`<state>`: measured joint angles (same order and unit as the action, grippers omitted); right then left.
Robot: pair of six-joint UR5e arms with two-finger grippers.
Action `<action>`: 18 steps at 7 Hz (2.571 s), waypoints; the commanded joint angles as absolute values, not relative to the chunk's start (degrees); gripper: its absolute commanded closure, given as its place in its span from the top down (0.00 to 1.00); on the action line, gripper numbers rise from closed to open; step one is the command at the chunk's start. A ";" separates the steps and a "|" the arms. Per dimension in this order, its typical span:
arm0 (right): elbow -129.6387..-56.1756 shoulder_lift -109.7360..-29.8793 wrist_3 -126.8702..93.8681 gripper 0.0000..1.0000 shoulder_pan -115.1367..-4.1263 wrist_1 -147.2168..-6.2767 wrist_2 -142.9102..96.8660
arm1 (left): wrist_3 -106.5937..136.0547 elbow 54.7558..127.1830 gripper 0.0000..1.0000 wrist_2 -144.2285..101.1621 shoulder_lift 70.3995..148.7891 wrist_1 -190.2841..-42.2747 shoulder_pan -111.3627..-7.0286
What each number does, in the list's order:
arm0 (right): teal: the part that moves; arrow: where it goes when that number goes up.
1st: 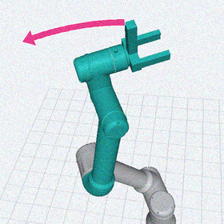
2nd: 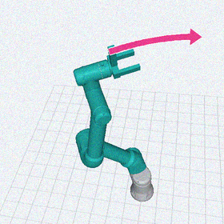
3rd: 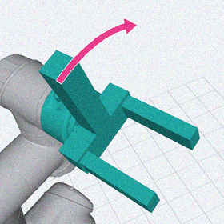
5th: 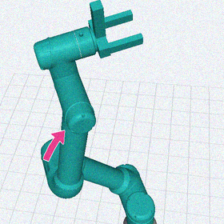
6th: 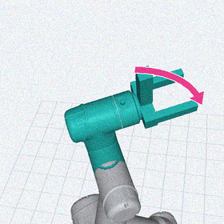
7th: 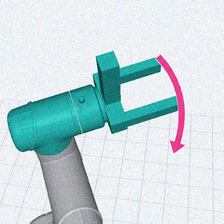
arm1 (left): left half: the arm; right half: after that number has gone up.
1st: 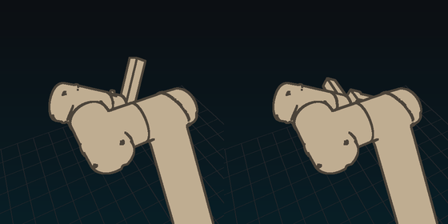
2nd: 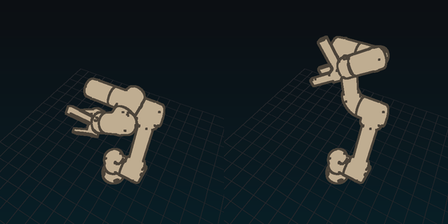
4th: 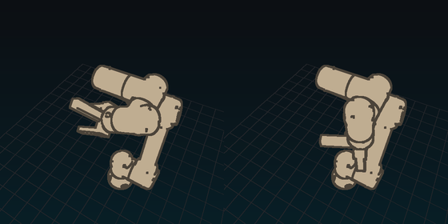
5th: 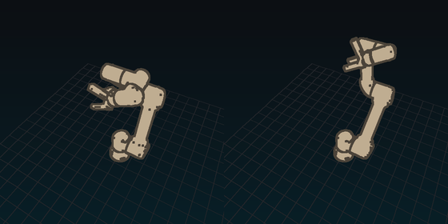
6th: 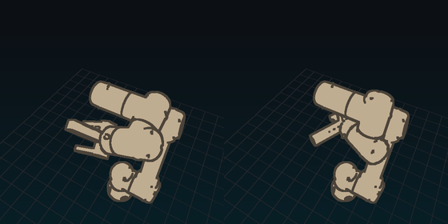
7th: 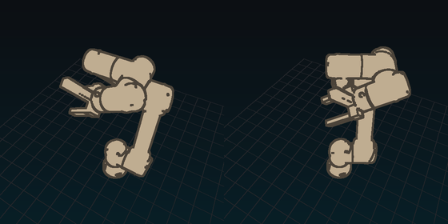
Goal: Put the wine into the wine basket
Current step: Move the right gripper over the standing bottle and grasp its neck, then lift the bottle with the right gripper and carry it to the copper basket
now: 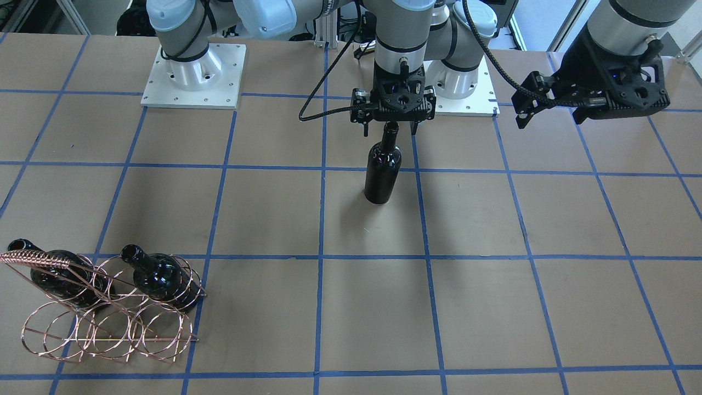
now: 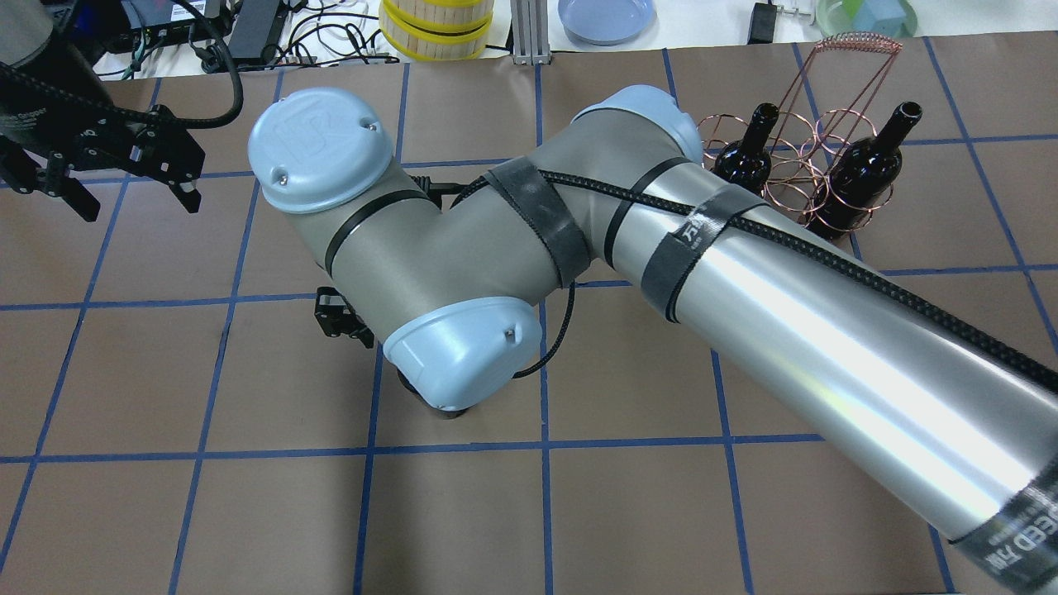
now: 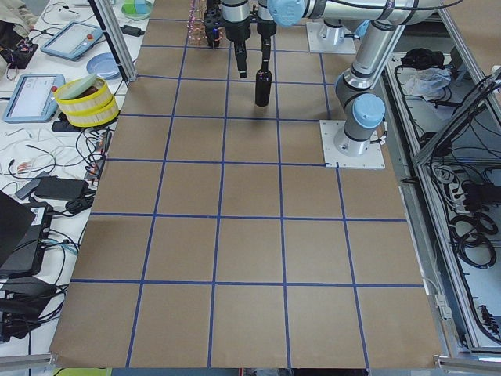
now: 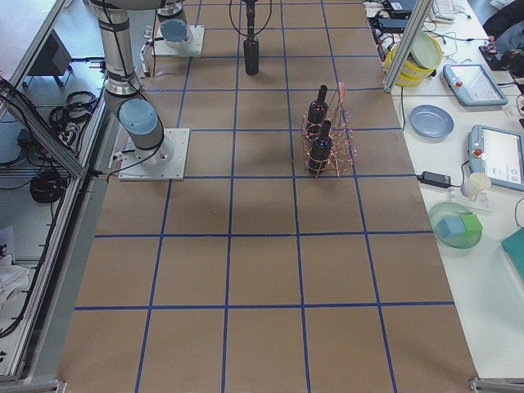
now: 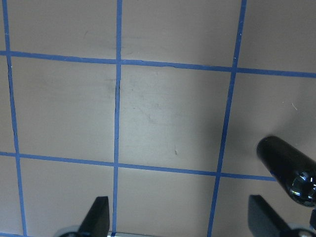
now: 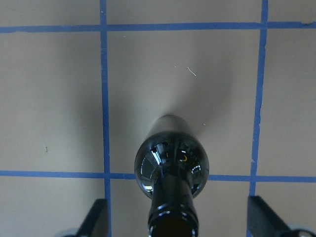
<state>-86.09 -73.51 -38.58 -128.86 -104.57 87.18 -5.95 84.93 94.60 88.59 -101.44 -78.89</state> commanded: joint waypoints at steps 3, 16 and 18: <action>-86.05 -71.90 -43.50 1.00 -128.85 -103.97 86.92 | -6.15 84.99 1.00 95.01 88.59 -101.43 -78.84; -82.35 -86.90 -33.67 0.27 -112.63 -92.91 89.03 | -6.15 84.99 1.00 95.10 88.51 -101.25 -78.84; -82.27 -90.60 -23.62 0.28 -104.54 -88.87 90.34 | -6.15 84.99 1.00 95.10 88.51 -101.25 -78.84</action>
